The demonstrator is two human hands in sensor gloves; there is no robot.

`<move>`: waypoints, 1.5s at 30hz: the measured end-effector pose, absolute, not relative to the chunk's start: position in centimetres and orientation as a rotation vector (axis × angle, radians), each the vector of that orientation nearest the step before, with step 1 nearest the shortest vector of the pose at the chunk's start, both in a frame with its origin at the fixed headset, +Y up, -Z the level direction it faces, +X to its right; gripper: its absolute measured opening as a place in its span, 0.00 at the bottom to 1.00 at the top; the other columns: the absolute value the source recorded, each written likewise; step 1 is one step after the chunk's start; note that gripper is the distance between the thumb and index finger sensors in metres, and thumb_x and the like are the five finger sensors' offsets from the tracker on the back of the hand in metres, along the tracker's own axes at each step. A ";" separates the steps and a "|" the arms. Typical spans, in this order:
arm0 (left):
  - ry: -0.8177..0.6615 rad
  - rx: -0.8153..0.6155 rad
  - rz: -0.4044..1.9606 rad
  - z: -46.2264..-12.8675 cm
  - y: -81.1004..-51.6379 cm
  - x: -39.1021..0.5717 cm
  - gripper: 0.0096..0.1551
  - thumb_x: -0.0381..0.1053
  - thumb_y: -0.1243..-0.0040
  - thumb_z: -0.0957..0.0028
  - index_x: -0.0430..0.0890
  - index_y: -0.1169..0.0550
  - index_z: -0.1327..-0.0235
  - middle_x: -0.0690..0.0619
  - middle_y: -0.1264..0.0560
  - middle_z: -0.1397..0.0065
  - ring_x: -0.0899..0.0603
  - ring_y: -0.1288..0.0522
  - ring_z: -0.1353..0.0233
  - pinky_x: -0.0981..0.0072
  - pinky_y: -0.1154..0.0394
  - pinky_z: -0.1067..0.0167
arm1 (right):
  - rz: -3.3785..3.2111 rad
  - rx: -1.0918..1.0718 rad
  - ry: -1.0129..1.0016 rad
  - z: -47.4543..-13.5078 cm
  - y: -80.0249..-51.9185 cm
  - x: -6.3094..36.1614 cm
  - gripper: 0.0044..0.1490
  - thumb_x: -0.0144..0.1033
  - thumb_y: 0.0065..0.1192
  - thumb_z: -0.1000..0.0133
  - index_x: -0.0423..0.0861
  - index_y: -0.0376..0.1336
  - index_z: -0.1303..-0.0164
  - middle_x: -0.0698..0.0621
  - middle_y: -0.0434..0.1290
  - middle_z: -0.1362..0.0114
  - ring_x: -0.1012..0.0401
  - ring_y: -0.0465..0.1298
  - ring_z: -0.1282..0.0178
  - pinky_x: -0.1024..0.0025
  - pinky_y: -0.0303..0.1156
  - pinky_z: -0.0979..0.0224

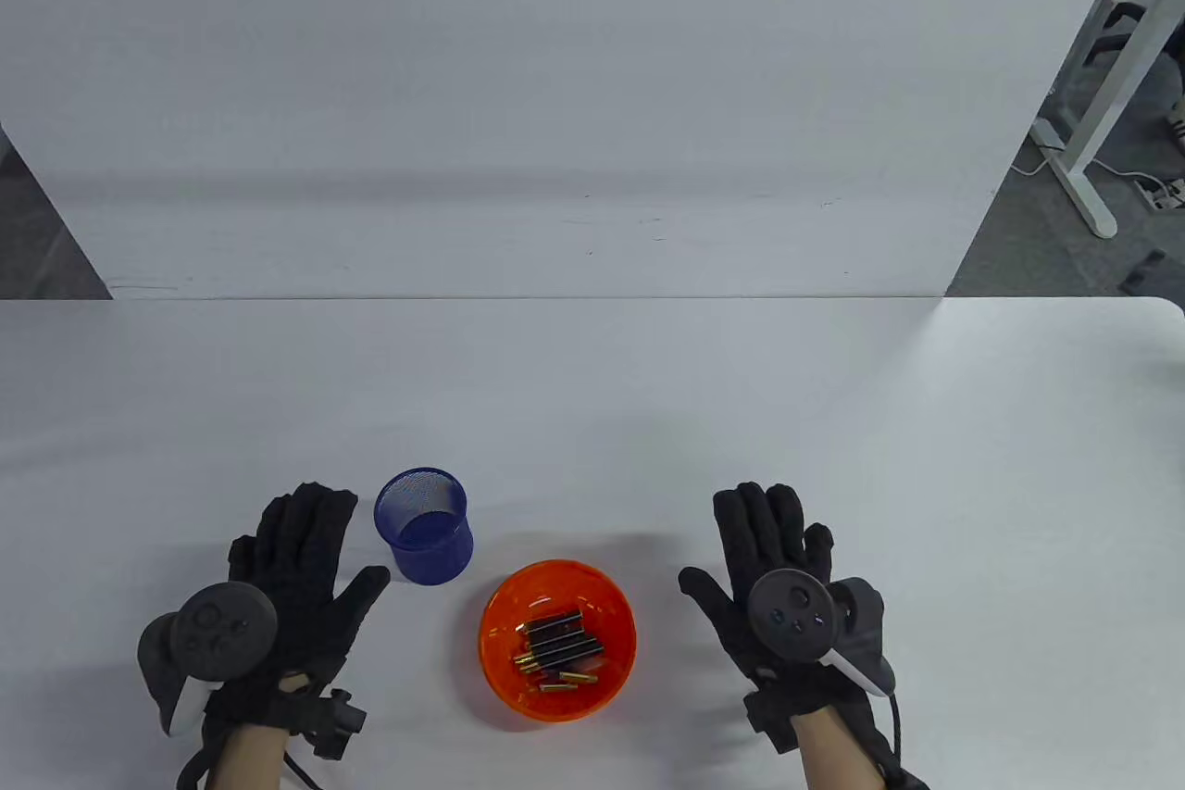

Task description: Assemble fountain pens from components

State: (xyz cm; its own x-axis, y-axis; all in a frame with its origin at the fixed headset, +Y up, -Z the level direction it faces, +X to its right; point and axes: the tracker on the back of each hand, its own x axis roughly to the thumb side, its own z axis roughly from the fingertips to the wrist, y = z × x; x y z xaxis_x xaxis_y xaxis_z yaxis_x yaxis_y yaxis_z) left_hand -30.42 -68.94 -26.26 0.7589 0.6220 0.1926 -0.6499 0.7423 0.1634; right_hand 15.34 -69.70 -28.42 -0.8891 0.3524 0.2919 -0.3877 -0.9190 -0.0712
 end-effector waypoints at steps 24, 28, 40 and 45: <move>-0.370 0.285 0.490 -24.9 -67.7 -22.9 0.37 0.60 0.35 0.45 0.50 0.28 0.23 0.38 0.39 0.15 0.25 0.39 0.21 0.20 0.52 0.28 | 2.625 0.344 -0.082 -29.0 -70.3 15.9 0.51 0.61 0.48 0.36 0.41 0.43 0.12 0.31 0.46 0.08 0.30 0.38 0.14 0.20 0.40 0.27; -0.525 0.189 0.323 -25.0 -68.4 -18.3 0.30 0.56 0.30 0.47 0.51 0.21 0.31 0.43 0.28 0.22 0.28 0.34 0.25 0.23 0.55 0.28 | 2.627 0.338 -0.067 -29.3 -70.6 15.9 0.51 0.60 0.48 0.36 0.41 0.43 0.12 0.32 0.46 0.08 0.30 0.38 0.14 0.20 0.39 0.28; -0.643 -0.095 -0.082 -26.5 -71.9 -8.9 0.24 0.53 0.24 0.52 0.51 0.15 0.42 0.46 0.18 0.38 0.34 0.25 0.38 0.25 0.50 0.29 | 2.609 0.375 -0.032 -29.2 -70.8 15.3 0.51 0.60 0.48 0.36 0.42 0.43 0.12 0.32 0.46 0.08 0.29 0.38 0.15 0.20 0.39 0.28; -0.635 -0.109 -0.171 -26.4 -72.8 -8.1 0.25 0.52 0.23 0.53 0.50 0.15 0.41 0.45 0.19 0.37 0.35 0.25 0.39 0.25 0.49 0.29 | 2.601 0.375 -0.030 -29.2 -70.8 15.4 0.50 0.60 0.48 0.36 0.42 0.44 0.12 0.31 0.46 0.08 0.28 0.39 0.15 0.19 0.39 0.28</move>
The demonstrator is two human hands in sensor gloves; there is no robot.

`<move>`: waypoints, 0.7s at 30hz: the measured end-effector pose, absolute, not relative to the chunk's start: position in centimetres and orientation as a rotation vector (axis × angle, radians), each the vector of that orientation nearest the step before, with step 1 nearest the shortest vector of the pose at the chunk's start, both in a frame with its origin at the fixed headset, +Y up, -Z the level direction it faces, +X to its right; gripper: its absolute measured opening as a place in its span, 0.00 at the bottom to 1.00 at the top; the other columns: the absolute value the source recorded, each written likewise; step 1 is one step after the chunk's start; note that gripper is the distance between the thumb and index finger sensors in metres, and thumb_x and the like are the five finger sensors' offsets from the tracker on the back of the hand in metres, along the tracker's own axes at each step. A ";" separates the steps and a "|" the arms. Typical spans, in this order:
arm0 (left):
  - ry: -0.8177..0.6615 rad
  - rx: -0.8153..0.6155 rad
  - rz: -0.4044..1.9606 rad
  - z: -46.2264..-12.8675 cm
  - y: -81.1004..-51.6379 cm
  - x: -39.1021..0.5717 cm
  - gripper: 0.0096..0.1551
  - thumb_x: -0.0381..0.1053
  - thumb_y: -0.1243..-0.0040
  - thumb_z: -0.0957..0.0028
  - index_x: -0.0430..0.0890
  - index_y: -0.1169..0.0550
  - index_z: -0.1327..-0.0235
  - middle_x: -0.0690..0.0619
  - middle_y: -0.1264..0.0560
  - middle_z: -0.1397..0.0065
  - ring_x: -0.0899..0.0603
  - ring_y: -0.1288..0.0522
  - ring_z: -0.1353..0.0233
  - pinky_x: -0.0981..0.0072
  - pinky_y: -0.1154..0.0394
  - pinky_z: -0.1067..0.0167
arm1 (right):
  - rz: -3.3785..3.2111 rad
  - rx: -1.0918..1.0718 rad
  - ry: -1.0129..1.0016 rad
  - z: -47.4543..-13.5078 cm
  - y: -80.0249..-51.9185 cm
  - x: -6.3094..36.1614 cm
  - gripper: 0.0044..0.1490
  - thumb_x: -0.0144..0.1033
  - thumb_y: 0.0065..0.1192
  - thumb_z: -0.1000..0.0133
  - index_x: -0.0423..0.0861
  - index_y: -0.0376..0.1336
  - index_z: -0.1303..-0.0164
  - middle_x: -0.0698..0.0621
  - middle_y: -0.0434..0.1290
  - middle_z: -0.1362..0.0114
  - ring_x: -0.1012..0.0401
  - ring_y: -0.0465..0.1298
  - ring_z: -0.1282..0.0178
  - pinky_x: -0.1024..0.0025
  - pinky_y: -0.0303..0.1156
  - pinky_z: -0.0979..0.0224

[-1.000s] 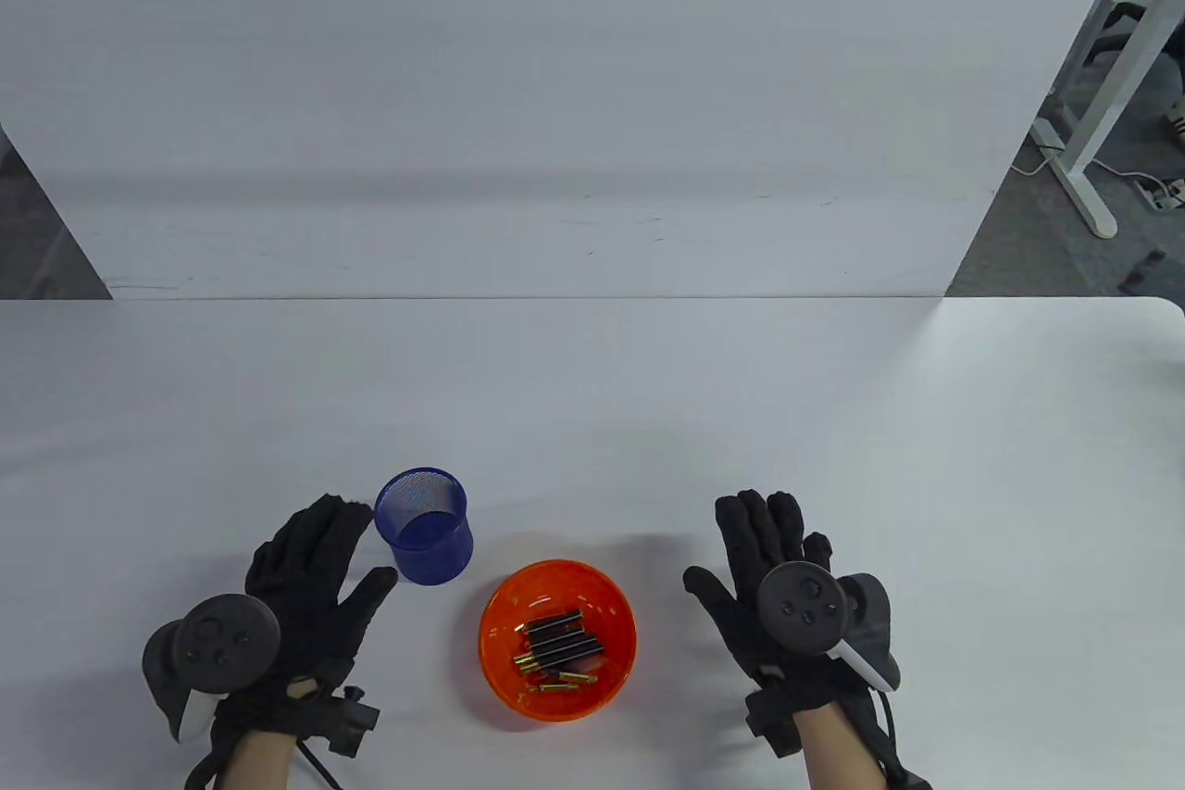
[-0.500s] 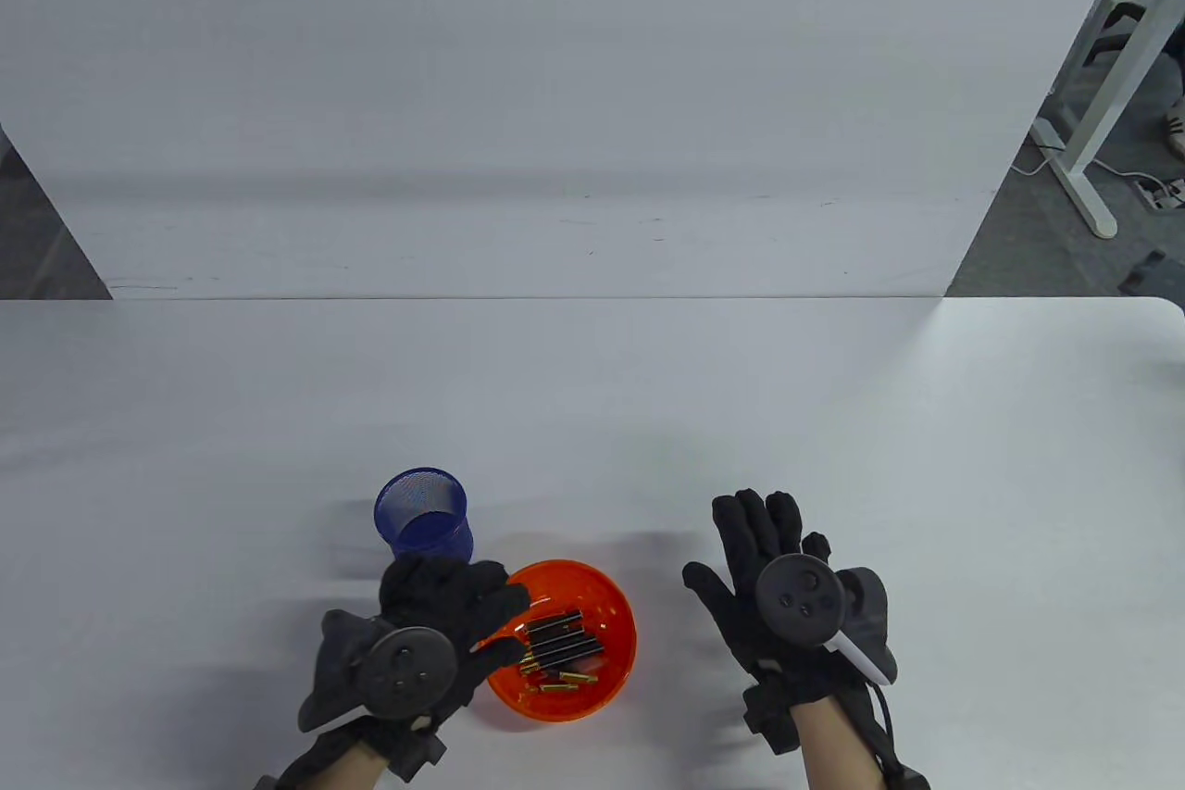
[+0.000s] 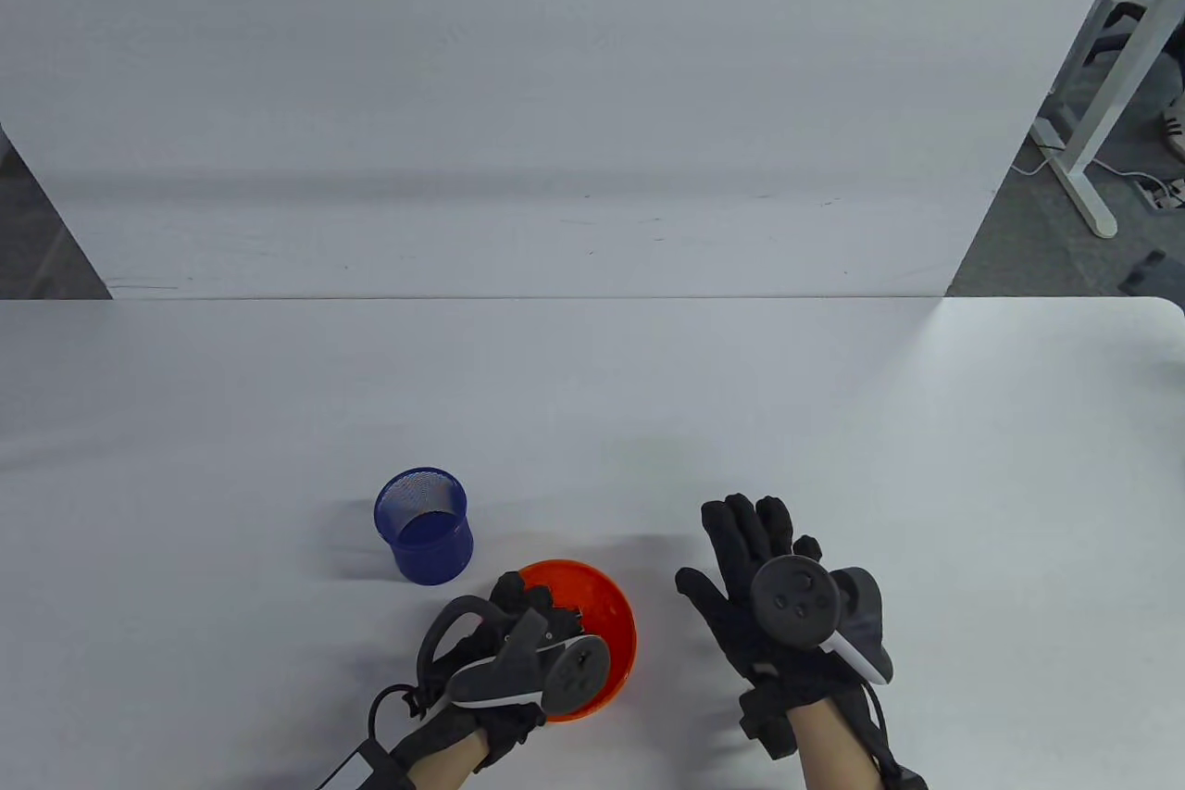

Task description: Assemble fountain pens from components

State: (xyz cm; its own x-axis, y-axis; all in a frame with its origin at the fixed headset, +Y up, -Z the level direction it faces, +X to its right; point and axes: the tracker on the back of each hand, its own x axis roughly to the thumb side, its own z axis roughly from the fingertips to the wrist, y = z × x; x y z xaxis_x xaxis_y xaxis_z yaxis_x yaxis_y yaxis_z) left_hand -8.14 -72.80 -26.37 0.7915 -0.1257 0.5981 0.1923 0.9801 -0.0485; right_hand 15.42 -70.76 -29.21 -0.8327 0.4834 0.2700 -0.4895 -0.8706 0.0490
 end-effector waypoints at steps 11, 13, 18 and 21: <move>-0.650 -0.072 -0.169 -26.2 -72.9 -8.0 0.21 0.49 0.24 0.51 0.49 0.14 0.45 0.44 0.19 0.41 0.35 0.24 0.40 0.24 0.47 0.29 | 2.580 0.383 -0.018 -29.2 -70.8 15.4 0.50 0.60 0.48 0.36 0.41 0.44 0.12 0.31 0.47 0.08 0.28 0.39 0.15 0.19 0.39 0.29; -0.652 -0.067 -0.131 -26.3 -72.6 -8.4 0.21 0.49 0.26 0.51 0.48 0.14 0.44 0.45 0.19 0.40 0.35 0.24 0.40 0.24 0.47 0.29 | 2.580 0.387 -0.016 -29.2 -70.8 15.4 0.50 0.60 0.48 0.36 0.41 0.45 0.12 0.31 0.47 0.08 0.28 0.39 0.15 0.19 0.39 0.29; -0.552 0.039 0.071 -25.8 -68.6 -12.4 0.21 0.48 0.29 0.48 0.48 0.16 0.41 0.45 0.20 0.37 0.34 0.26 0.37 0.24 0.48 0.28 | 2.598 0.423 -0.053 -28.8 -70.3 14.7 0.48 0.57 0.55 0.37 0.42 0.49 0.13 0.32 0.53 0.09 0.28 0.45 0.14 0.19 0.42 0.27; -0.459 0.072 0.237 -25.7 -66.9 -16.4 0.22 0.47 0.31 0.46 0.50 0.18 0.38 0.43 0.21 0.33 0.33 0.26 0.35 0.23 0.48 0.28 | 2.663 0.517 -0.090 -28.0 -69.2 12.9 0.45 0.52 0.63 0.38 0.43 0.54 0.15 0.34 0.61 0.12 0.31 0.56 0.15 0.21 0.47 0.25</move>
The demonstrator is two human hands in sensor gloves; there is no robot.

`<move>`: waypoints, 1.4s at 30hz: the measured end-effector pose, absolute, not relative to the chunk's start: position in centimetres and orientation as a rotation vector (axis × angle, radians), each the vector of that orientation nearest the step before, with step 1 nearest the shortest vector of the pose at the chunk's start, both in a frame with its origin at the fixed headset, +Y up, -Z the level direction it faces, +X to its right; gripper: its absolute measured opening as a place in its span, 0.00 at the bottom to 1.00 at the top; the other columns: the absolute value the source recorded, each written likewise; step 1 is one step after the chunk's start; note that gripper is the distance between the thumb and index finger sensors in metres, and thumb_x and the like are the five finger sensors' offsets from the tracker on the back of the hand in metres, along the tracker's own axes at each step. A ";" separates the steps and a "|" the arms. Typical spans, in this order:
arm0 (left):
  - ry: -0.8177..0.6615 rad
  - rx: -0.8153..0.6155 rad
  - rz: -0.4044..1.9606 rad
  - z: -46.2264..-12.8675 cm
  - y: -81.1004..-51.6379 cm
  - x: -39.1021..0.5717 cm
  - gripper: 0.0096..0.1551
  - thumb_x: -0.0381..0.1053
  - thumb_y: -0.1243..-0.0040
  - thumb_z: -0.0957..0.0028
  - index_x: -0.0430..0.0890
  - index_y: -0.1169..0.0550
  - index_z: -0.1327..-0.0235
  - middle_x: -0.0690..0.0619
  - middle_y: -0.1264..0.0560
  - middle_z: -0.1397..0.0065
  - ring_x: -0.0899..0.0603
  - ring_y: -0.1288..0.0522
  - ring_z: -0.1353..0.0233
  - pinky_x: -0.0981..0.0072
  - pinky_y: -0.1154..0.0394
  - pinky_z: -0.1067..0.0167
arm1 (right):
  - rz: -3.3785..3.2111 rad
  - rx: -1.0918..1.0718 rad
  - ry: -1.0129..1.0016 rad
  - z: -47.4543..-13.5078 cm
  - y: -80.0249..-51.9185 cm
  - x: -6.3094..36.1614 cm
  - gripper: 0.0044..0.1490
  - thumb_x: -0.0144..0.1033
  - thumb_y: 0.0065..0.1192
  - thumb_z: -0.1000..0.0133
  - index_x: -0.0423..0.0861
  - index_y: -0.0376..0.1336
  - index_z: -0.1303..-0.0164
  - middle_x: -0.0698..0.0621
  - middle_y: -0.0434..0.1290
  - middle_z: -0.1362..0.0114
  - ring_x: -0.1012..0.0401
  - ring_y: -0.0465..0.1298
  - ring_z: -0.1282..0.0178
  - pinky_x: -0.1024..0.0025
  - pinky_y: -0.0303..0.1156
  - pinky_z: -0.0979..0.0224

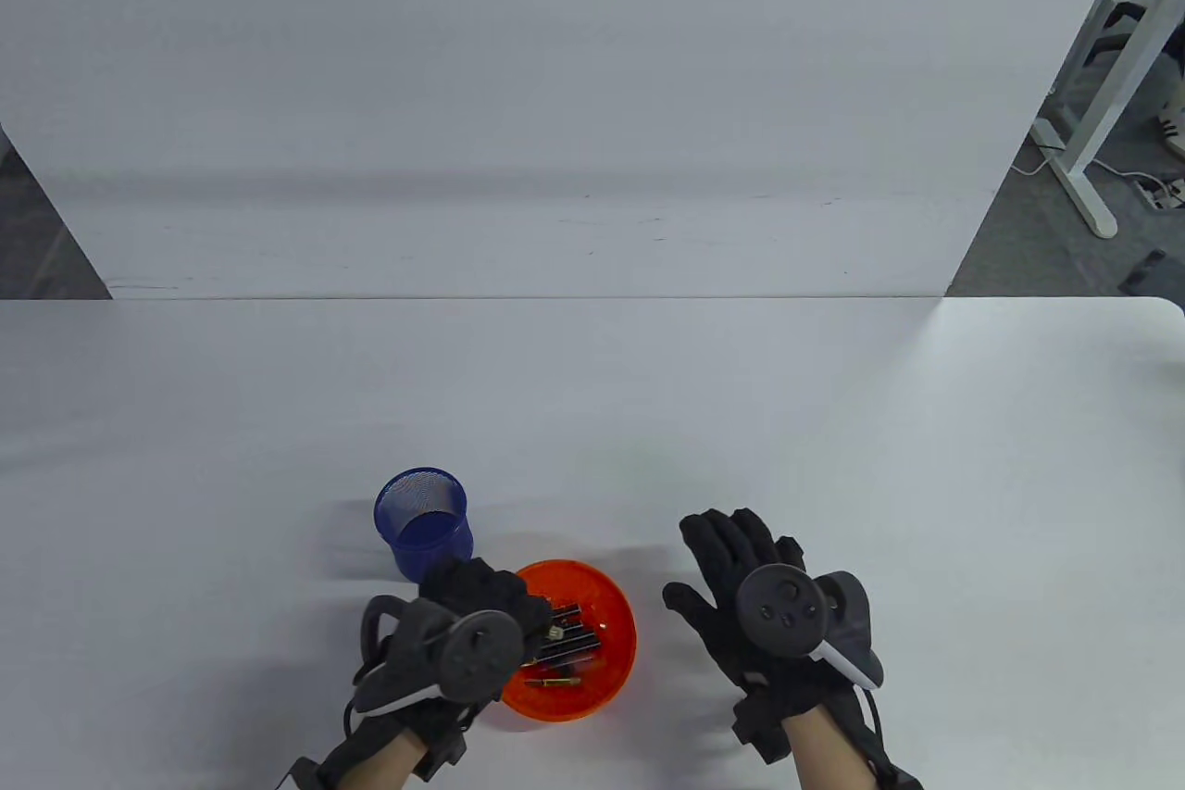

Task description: Assemble fountain pens from components

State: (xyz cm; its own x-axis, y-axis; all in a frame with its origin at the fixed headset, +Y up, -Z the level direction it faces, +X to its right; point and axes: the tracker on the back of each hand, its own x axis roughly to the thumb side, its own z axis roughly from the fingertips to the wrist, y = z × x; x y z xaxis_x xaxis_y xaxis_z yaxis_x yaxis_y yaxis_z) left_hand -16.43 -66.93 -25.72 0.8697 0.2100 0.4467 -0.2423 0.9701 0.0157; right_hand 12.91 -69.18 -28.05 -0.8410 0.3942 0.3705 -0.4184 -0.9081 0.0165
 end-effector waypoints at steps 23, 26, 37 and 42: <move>-0.363 0.070 0.576 -28.0 -68.5 -22.1 0.22 0.46 0.34 0.44 0.48 0.19 0.36 0.41 0.18 0.37 0.34 0.22 0.39 0.23 0.40 0.32 | 3.118 1.104 0.382 -27.8 -72.7 -1.6 0.21 0.37 0.79 0.46 0.51 0.75 0.43 0.44 0.77 0.35 0.42 0.69 0.30 0.32 0.51 0.22; -0.362 0.079 0.583 -27.9 -68.4 -22.2 0.23 0.47 0.35 0.44 0.48 0.19 0.35 0.42 0.18 0.37 0.34 0.22 0.39 0.23 0.40 0.32 | 3.135 1.108 0.358 -27.7 -72.8 -1.8 0.20 0.37 0.80 0.46 0.51 0.75 0.43 0.44 0.77 0.36 0.42 0.69 0.30 0.32 0.52 0.22; -0.370 0.081 0.591 -27.8 -68.4 -22.2 0.23 0.47 0.35 0.44 0.47 0.19 0.35 0.41 0.18 0.37 0.33 0.22 0.39 0.23 0.40 0.32 | 3.176 1.173 0.253 -27.0 -73.1 -2.5 0.22 0.39 0.83 0.50 0.49 0.75 0.47 0.45 0.81 0.42 0.44 0.74 0.34 0.33 0.56 0.24; -0.373 0.080 0.591 -27.8 -68.4 -22.1 0.23 0.47 0.35 0.44 0.47 0.20 0.35 0.41 0.18 0.37 0.33 0.22 0.39 0.23 0.40 0.32 | 3.167 1.172 0.264 -27.0 -73.1 -2.5 0.21 0.39 0.83 0.50 0.48 0.75 0.48 0.45 0.82 0.43 0.44 0.74 0.35 0.33 0.56 0.24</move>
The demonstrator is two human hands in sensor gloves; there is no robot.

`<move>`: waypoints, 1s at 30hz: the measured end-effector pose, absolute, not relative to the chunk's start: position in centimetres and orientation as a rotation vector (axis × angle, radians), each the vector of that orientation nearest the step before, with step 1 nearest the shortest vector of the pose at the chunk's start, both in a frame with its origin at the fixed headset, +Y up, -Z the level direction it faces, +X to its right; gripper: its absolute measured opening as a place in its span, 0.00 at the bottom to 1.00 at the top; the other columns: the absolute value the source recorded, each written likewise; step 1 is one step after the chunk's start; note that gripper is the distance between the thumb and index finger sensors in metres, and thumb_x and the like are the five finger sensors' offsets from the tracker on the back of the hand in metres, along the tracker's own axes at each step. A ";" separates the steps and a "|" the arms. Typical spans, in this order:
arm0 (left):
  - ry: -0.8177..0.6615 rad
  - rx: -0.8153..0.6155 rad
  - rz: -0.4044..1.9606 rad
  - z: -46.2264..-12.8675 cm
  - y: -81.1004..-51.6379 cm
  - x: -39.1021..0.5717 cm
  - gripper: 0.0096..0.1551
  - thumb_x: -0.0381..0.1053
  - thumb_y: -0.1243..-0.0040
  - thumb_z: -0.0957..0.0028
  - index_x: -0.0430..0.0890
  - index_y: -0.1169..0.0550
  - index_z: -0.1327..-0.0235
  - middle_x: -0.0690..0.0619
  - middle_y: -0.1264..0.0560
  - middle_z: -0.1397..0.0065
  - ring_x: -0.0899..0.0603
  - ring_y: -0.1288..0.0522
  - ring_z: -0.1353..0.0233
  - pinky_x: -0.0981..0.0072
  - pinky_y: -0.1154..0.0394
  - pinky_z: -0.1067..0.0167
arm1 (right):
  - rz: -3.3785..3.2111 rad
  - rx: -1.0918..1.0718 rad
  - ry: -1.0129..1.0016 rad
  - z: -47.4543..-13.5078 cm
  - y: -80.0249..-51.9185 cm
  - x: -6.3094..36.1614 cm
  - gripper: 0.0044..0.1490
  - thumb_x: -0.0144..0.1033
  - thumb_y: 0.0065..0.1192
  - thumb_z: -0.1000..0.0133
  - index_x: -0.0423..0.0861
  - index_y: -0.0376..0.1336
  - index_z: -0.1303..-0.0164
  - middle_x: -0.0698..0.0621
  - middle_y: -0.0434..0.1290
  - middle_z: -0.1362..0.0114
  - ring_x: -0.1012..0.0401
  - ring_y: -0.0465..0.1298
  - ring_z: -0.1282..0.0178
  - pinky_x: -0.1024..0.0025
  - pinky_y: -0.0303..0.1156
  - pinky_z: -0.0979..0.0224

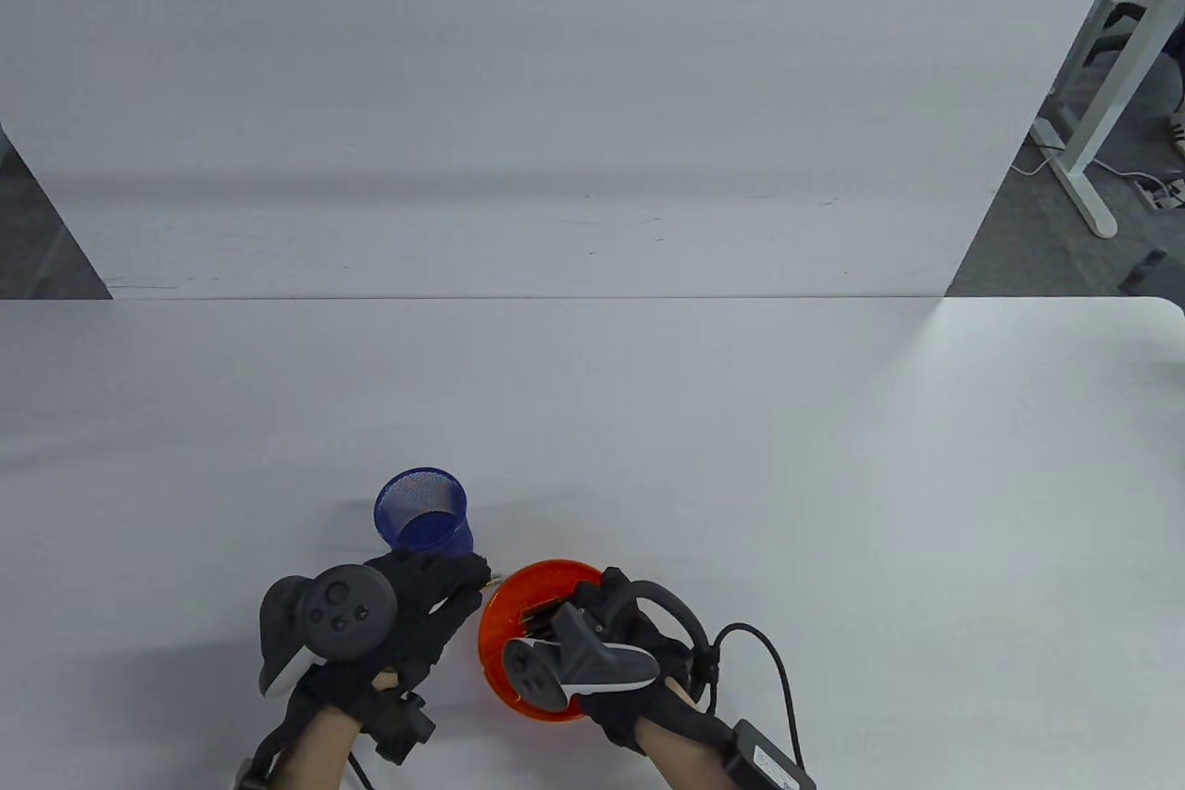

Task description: Assemble fountain pens from components

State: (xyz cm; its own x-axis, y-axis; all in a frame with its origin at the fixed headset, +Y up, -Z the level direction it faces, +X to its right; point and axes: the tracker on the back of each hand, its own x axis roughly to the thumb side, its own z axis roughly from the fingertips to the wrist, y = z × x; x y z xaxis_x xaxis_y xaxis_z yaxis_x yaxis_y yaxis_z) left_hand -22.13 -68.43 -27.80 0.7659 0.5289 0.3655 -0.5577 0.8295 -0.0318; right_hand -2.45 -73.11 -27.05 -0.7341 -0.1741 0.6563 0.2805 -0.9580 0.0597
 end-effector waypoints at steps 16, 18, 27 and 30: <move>-0.381 0.073 0.612 -27.8 -68.6 -21.9 0.23 0.47 0.35 0.43 0.47 0.20 0.35 0.41 0.18 0.38 0.33 0.22 0.39 0.24 0.39 0.32 | -2.721 -1.059 -0.319 -27.5 -73.4 -2.6 0.25 0.41 0.80 0.47 0.40 0.73 0.46 0.35 0.79 0.44 0.39 0.70 0.33 0.29 0.51 0.24; -0.380 0.070 0.608 -27.8 -68.6 -21.9 0.23 0.47 0.35 0.43 0.47 0.20 0.35 0.41 0.18 0.38 0.33 0.23 0.39 0.23 0.40 0.32 | -2.724 -1.057 -0.322 -27.6 -73.4 -2.6 0.26 0.42 0.78 0.47 0.40 0.72 0.45 0.35 0.78 0.43 0.39 0.70 0.33 0.29 0.50 0.24; -0.401 0.119 0.608 -27.4 -68.2 -21.4 0.23 0.47 0.35 0.43 0.47 0.19 0.35 0.41 0.18 0.38 0.33 0.23 0.40 0.24 0.39 0.32 | -3.159 -1.064 -0.326 -28.6 -70.7 2.9 0.32 0.48 0.58 0.43 0.42 0.58 0.36 0.47 0.72 0.41 0.44 0.71 0.40 0.29 0.56 0.29; -0.409 0.152 0.618 -27.3 -68.4 -21.1 0.22 0.47 0.35 0.44 0.48 0.19 0.36 0.41 0.18 0.38 0.34 0.22 0.40 0.24 0.38 0.32 | -3.432 -1.128 -0.289 -28.9 -69.9 6.1 0.30 0.46 0.58 0.42 0.42 0.58 0.34 0.48 0.73 0.42 0.45 0.73 0.42 0.30 0.60 0.30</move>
State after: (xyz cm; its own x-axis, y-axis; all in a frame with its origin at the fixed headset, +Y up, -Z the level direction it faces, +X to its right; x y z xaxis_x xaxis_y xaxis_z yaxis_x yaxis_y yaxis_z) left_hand -21.08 -68.37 -27.32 0.7382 0.5313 0.4156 -0.5905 0.8068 0.0174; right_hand 6.08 -69.88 -28.93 -0.7031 0.4864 0.5188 -0.3929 -0.8737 0.2868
